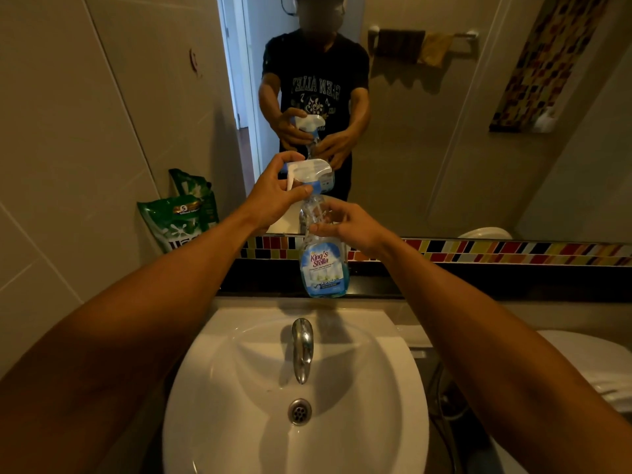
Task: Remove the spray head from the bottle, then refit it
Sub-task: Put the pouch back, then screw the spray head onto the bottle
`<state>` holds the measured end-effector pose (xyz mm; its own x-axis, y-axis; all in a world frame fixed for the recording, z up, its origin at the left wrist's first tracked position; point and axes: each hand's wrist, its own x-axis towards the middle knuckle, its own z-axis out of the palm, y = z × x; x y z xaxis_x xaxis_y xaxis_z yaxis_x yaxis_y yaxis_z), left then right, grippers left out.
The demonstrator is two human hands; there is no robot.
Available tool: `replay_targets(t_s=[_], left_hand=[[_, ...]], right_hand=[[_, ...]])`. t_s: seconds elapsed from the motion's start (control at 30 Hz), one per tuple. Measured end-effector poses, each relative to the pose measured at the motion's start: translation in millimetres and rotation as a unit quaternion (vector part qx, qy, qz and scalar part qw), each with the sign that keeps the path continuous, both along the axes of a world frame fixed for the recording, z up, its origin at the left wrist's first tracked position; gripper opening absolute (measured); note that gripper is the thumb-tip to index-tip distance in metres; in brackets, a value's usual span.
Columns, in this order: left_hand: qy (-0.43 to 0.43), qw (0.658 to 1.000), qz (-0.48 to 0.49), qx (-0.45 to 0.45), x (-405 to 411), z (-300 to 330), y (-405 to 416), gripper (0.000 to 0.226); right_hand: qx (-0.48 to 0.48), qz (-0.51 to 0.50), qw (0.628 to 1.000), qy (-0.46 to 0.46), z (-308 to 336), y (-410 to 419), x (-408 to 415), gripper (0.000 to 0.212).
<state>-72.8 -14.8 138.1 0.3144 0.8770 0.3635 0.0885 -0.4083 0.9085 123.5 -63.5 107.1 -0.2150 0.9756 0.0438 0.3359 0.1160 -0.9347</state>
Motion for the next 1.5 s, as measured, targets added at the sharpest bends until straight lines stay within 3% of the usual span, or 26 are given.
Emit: replay_targets(t_s=[0.13,0.3,0.47,1.5], left_hand=[[0.008,1.000,0.017,0.002,-0.1,2.1,2.0,0.051],[-0.024,0.999,0.042,0.009,2.1,-5.1,-0.5,0.060],[-0.032,0.998,0.044,0.015,0.1,-7.1,4.1,0.051],[-0.026,0.998,0.033,-0.038,-5.4,-5.4,9.6,0.061]], right_hand=[[0.002,-0.006,1.000,-0.005,-1.2,1.8,0.0,0.038],[0.016,0.000,0.999,-0.032,2.0,-0.4,-5.7,0.037],[0.026,0.001,0.999,-0.038,2.9,0.3,-8.5,0.032],[-0.024,0.028,0.999,-0.015,12.6,4.6,-7.9,0.032]])
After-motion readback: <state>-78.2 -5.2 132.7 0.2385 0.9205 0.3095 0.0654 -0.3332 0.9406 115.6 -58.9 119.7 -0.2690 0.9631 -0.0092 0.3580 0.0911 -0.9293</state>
